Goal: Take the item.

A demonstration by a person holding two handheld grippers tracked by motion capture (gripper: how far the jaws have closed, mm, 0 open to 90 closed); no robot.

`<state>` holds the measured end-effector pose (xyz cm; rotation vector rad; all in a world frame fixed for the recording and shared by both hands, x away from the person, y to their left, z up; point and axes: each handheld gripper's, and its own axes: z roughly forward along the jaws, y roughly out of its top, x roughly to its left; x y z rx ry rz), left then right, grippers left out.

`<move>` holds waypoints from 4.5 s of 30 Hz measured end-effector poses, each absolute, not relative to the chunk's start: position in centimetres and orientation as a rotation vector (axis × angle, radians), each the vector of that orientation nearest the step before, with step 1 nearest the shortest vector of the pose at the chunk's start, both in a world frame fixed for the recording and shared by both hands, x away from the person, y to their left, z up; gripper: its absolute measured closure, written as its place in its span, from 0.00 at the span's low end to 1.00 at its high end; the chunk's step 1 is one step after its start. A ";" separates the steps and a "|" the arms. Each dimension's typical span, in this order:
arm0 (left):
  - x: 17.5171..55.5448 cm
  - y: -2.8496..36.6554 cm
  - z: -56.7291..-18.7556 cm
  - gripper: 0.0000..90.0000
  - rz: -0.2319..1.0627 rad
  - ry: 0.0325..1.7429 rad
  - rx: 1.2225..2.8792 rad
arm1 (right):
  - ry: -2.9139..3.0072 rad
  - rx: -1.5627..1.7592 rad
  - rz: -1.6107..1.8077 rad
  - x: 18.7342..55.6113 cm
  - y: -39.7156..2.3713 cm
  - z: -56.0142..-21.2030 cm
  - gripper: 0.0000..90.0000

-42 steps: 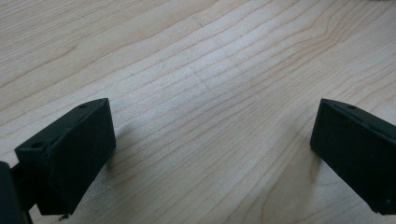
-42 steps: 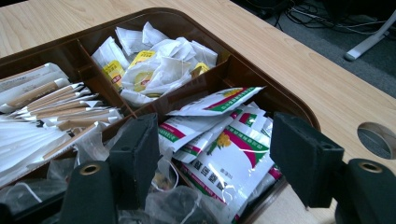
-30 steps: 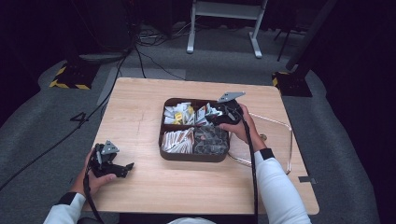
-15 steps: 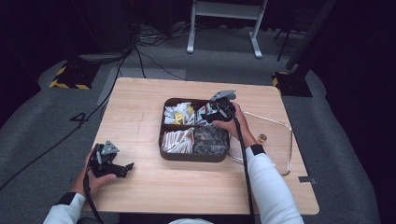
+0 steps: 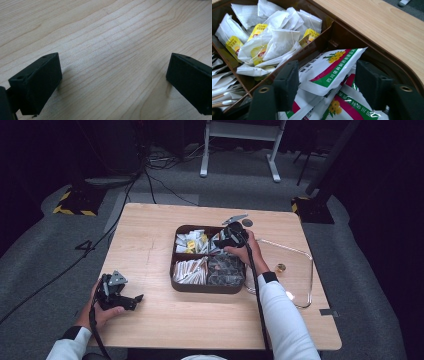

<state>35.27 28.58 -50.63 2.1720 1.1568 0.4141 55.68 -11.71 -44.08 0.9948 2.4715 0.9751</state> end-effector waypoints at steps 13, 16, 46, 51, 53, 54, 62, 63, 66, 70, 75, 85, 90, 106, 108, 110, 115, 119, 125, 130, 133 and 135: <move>35.3 28.6 -50.6 0.01 0.411 1.159 2.170 | 2.451 0.979 0.995 55.6 -11.2 -44.0 0.71; 35.3 28.6 -50.6 0.01 0.414 1.157 2.172 | 2.459 0.955 1.015 55.4 -11.1 -44.0 0.76; 35.3 28.6 -50.6 0.01 0.411 1.160 2.169 | 2.443 0.803 0.967 54.4 -9.8 -43.3 0.99; 35.3 28.6 -50.6 0.01 0.412 1.159 2.170 | 2.431 0.790 1.015 53.8 -10.4 -42.7 1.00; 35.3 28.6 -50.6 0.01 0.414 1.157 2.173 | 2.421 0.783 1.032 53.6 -10.7 -42.4 1.00; 35.3 28.6 -50.6 0.01 0.414 1.157 2.172 | 2.412 0.785 1.043 53.5 -10.9 -42.2 1.00; 35.3 28.6 -50.6 0.01 0.412 1.160 2.170 | 2.375 0.767 1.114 52.4 -12.0 -40.9 1.00; 35.3 28.6 -50.6 0.01 0.412 1.160 2.169 | 2.374 0.763 1.119 52.3 -12.1 -40.8 1.00; 35.3 28.6 -50.6 0.01 0.411 1.159 2.170 | 2.368 0.749 1.124 52.0 -12.5 -40.4 1.00; 35.3 28.6 -50.6 0.01 0.414 1.157 2.172 | 2.359 0.738 1.147 51.5 -13.1 -39.7 1.00; 35.3 28.6 -50.6 0.01 0.414 1.157 2.172 | 2.350 0.720 1.169 50.9 -13.6 -39.2 1.00; 35.3 28.6 -50.6 0.01 0.412 1.160 2.170 | 2.341 0.681 1.202 49.4 -14.5 -38.2 1.00; 35.3 28.6 -50.6 0.01 0.411 1.159 2.170 | 2.346 0.654 1.221 48.4 -14.9 -37.9 1.00; 35.3 28.6 -50.6 0.01 0.414 1.157 2.172 | 2.354 0.615 1.289 45.8 -16.6 -37.7 1.00; 35.3 28.6 -50.6 0.01 0.414 1.157 2.172 | 2.355 0.612 1.295 45.5 -16.7 -37.8 1.00; 35.3 28.6 -50.6 0.01 0.414 1.157 2.172 | 2.358 0.603 1.298 45.2 -16.9 -37.8 1.00; 35.3 28.6 -50.6 0.01 0.414 1.157 2.172 | 2.369 0.580 1.311 44.3 -17.1 -37.9 1.00; 35.3 28.6 -50.6 0.01 0.412 1.160 2.169 | 2.381 0.561 1.317 43.5 -17.0 -38.0 1.00; 35.3 28.6 -50.6 0.01 0.415 1.157 2.172 | 2.399 0.522 1.321 42.4 -17.0 -38.0 1.00; 35.3 28.6 -50.6 0.01 0.414 1.157 2.172 | 2.420 0.497 1.319 41.5 -16.9 -38.1 1.00; 35.3 28.6 -50.6 0.01 0.415 1.157 2.172 | 2.429 0.483 1.325 41.0 -16.8 -38.1 1.00; 35.3 28.6 -50.6 0.01 0.415 1.157 2.172 | 2.433 0.470 1.329 40.7 -16.8 -38.1 1.00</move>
